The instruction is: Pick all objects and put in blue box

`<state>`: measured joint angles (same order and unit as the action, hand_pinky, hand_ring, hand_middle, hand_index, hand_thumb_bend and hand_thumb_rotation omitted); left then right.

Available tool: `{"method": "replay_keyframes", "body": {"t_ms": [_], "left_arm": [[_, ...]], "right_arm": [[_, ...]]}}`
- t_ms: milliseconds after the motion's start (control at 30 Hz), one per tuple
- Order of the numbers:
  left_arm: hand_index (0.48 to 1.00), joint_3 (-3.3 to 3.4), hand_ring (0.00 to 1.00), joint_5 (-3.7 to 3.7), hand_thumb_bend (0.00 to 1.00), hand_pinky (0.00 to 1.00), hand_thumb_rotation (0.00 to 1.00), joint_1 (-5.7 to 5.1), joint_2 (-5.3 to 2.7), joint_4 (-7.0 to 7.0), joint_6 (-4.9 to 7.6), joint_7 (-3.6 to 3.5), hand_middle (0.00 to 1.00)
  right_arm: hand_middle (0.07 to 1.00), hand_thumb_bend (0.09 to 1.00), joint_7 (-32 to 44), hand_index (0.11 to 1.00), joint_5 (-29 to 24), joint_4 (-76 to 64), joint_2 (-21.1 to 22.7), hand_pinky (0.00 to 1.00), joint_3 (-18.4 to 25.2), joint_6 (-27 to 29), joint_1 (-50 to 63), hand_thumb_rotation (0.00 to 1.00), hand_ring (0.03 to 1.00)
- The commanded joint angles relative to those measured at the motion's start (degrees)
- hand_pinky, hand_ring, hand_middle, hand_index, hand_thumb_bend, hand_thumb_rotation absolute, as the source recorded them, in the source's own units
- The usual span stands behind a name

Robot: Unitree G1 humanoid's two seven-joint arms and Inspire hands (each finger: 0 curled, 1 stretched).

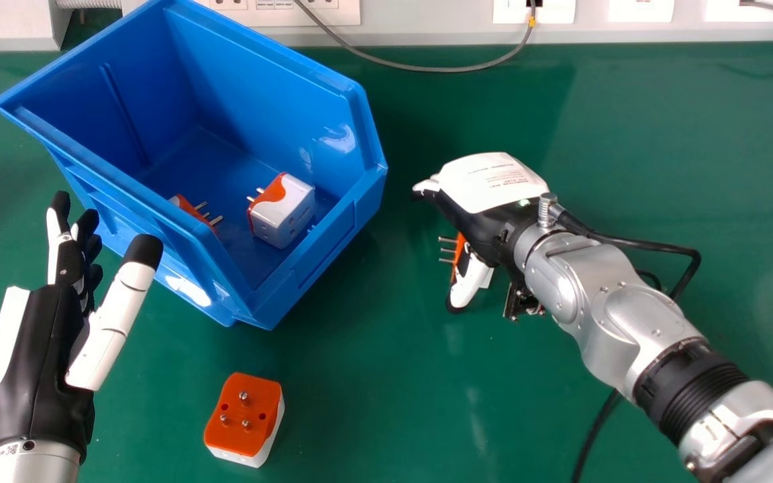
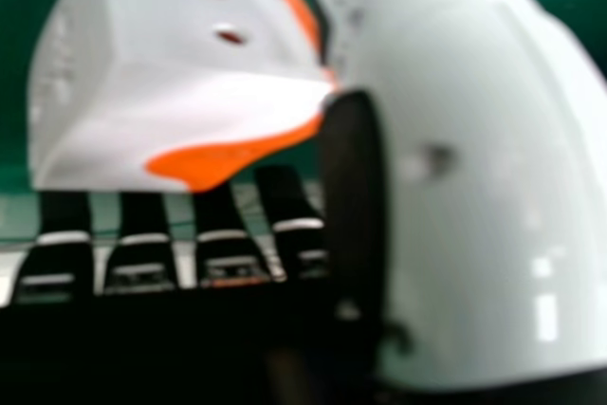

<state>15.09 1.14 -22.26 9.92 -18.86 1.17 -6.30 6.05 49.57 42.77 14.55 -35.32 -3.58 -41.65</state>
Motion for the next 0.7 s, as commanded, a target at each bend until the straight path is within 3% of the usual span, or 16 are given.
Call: {"method": "replay_keyframes", "body": {"t_ms": [0, 400, 667], "left_arm": [[1.000, 0.76, 1.00, 0.64, 0.76, 1.00, 0.81, -0.15, 0.60, -1.45, 0.56, -0.25, 1.00], [1.000, 0.95, 1.00, 1.18, 0.76, 1.00, 0.81, -0.04, 0.74, -1.01, 0.62, -0.23, 1.00], [1.000, 1.02, 1.00, 0.97, 0.76, 1.00, 0.81, -0.23, 0.80, -1.48, 0.17, -0.08, 1.00]], "right_arm": [[0.901, 0.633, 0.22, 0.859, 0.22, 0.39, 2.35, 0.79, 0.54, -0.44, -1.43, 0.07, 0.890], [0.903, 0.632, 2.61, 0.860, -0.07, -2.35, 4.55, 0.79, 1.29, -3.03, -1.39, 0.07, 0.884], [0.900, 0.622, 5.72, 0.861, -0.18, -1.65, 5.16, 0.78, 0.89, -3.25, -2.83, 0.04, 0.880]]}}
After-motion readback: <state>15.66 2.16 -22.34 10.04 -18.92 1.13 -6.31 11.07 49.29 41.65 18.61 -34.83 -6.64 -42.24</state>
